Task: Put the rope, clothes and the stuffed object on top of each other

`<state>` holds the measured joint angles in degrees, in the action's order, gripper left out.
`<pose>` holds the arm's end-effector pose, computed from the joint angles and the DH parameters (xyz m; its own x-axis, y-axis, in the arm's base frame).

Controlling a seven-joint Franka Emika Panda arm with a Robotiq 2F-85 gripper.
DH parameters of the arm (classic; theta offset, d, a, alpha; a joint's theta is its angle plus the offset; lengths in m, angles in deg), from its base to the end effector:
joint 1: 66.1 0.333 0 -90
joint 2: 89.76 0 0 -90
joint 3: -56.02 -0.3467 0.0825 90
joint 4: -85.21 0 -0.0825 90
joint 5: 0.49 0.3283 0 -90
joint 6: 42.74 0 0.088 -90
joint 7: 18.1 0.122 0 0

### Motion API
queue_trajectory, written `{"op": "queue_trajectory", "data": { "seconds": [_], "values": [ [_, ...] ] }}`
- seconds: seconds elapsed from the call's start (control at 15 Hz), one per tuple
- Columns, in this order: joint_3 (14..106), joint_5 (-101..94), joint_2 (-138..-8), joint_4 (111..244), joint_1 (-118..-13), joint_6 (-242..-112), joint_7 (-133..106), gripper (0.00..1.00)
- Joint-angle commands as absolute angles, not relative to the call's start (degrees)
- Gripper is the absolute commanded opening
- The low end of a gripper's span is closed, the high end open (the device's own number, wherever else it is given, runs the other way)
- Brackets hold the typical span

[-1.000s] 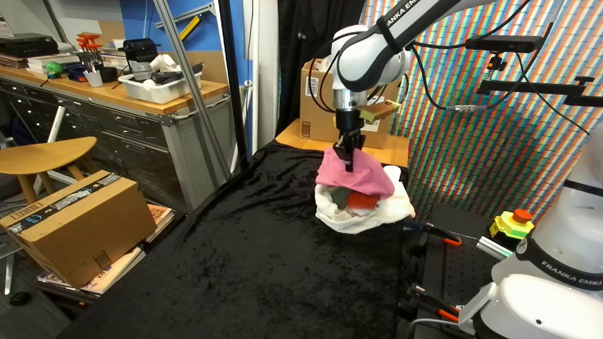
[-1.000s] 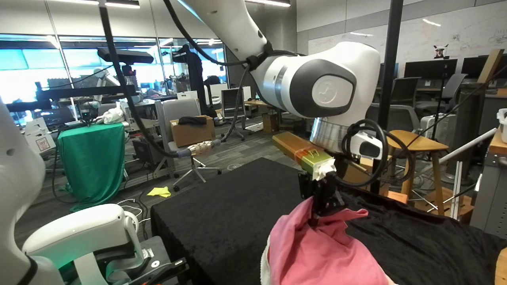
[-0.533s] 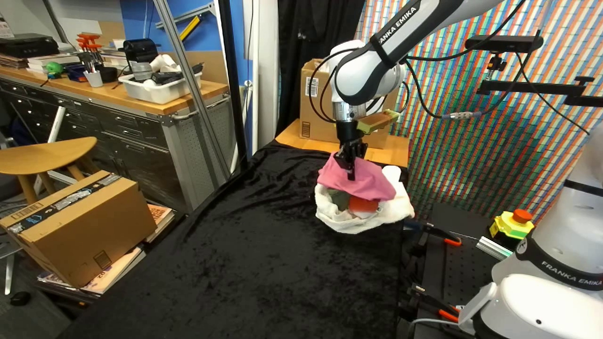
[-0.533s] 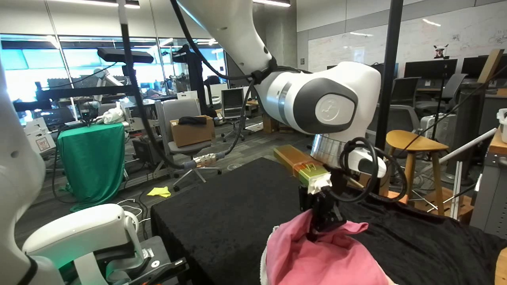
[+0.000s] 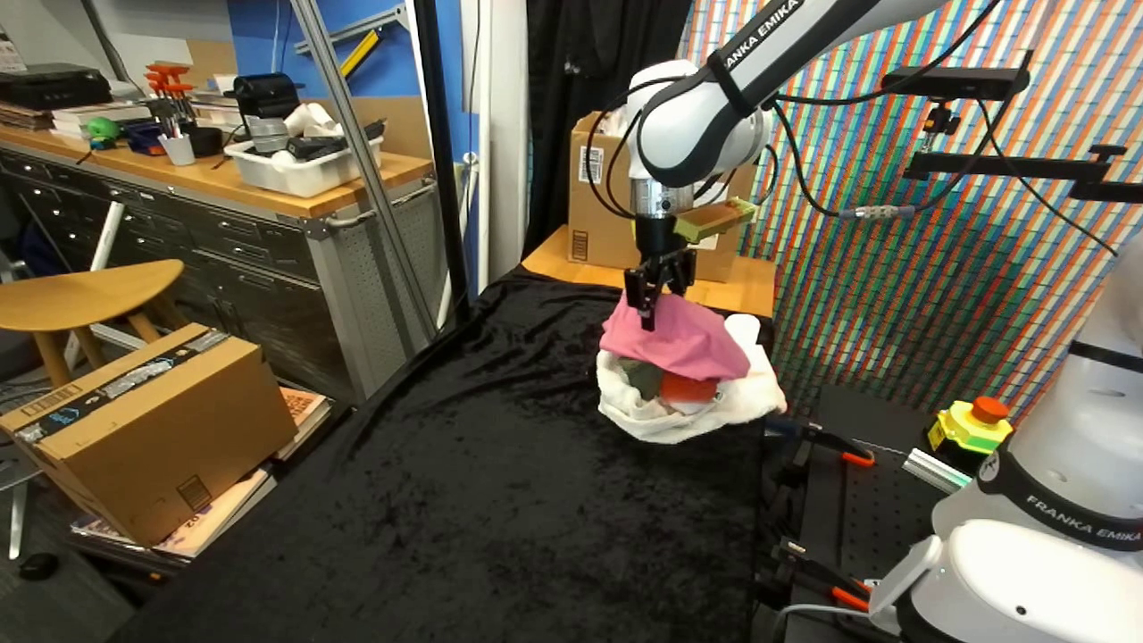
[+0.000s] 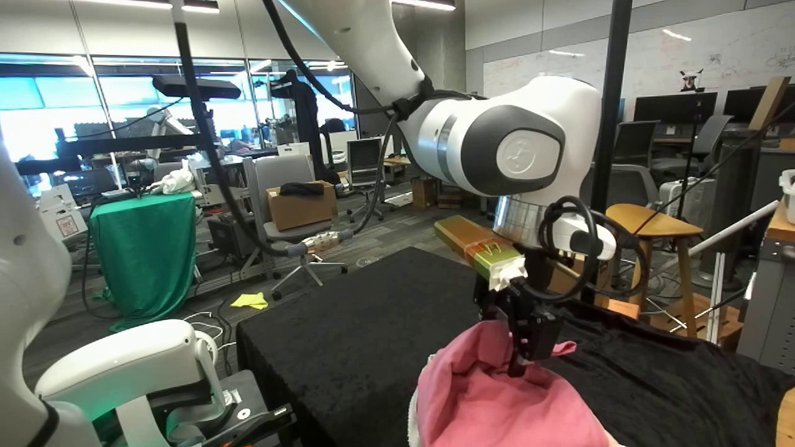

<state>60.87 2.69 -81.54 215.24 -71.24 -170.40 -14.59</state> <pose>0.4688 -0.0797 0.3385 0.9465 -0.2646 -0.1847 -0.2716 -0.9623 -0.0136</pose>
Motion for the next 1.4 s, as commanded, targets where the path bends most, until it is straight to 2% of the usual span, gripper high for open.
{"op": "queue_trajectory", "data": {
  "seconds": [0.0, 0.8, 1.33],
  "values": [
    [61.2, 1.2, -87.0, 215.7, -71.1, -168.4, -13.7, 1.00],
    [60.1, 7.1, -109.7, 217.8, -68.5, -141.7, -24.1, 1.00],
    [60.7, 8.8, -120.4, 221.7, -68.2, -139.2, -28.1, 1.00]
  ]
}}
